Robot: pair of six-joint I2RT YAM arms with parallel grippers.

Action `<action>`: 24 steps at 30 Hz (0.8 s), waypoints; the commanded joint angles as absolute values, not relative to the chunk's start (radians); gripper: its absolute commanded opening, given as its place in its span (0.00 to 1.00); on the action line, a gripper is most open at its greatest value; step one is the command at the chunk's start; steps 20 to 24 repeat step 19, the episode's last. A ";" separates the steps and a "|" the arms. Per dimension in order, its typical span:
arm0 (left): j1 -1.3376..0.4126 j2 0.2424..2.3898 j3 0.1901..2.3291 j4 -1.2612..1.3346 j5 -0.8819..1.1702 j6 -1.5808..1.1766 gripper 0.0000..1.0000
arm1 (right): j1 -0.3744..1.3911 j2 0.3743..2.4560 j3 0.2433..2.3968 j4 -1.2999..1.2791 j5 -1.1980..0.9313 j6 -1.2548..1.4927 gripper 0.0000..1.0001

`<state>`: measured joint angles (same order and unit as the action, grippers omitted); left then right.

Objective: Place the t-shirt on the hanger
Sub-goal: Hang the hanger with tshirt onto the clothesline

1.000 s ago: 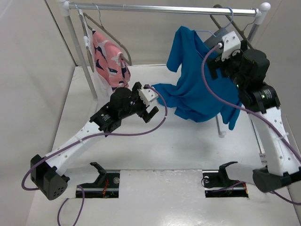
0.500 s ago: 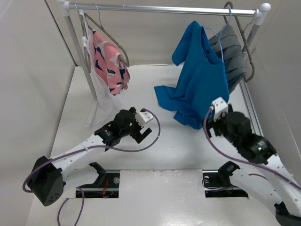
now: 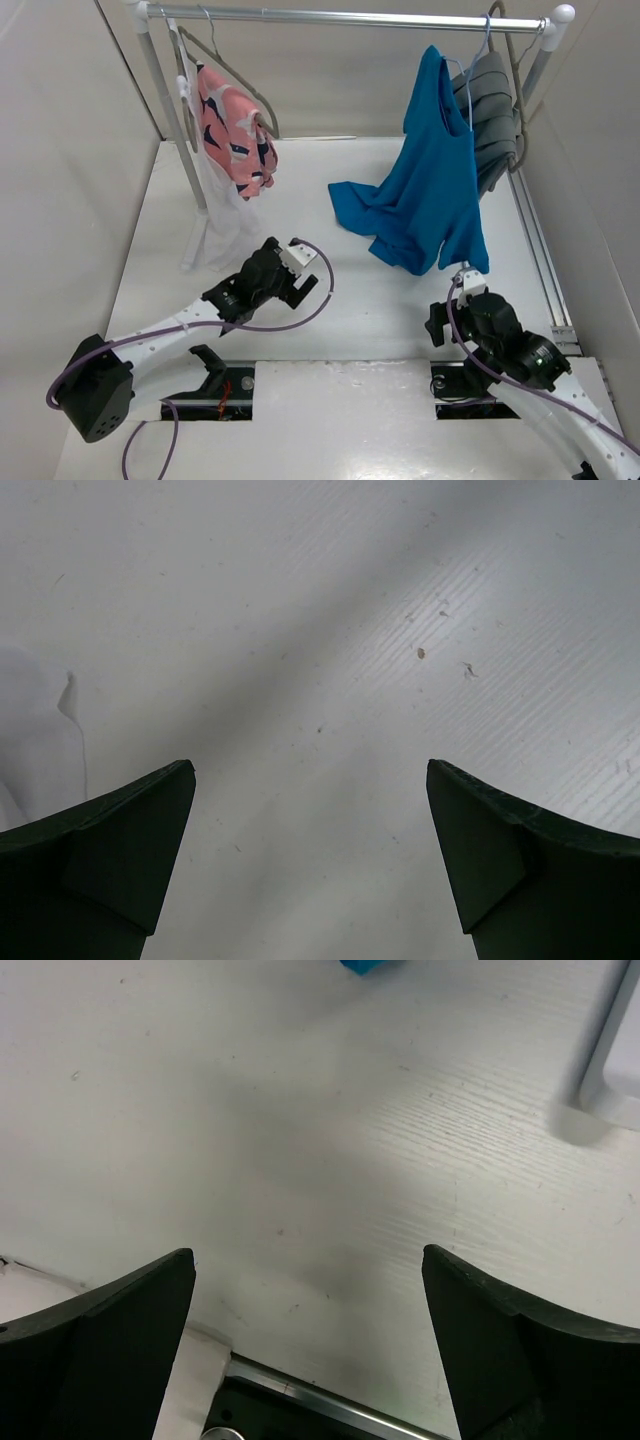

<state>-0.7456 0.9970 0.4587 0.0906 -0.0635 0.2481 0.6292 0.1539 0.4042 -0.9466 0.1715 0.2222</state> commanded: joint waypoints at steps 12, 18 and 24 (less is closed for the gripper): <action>-0.750 0.980 0.307 0.394 -0.138 0.172 1.00 | 0.638 0.221 0.411 -0.881 0.164 0.215 1.00; -0.750 0.980 0.298 0.403 -0.129 0.172 1.00 | 0.638 0.184 0.393 -0.859 0.144 0.202 1.00; -0.750 0.980 0.298 0.403 -0.129 0.172 1.00 | 0.638 0.173 0.393 -0.859 0.144 0.202 1.00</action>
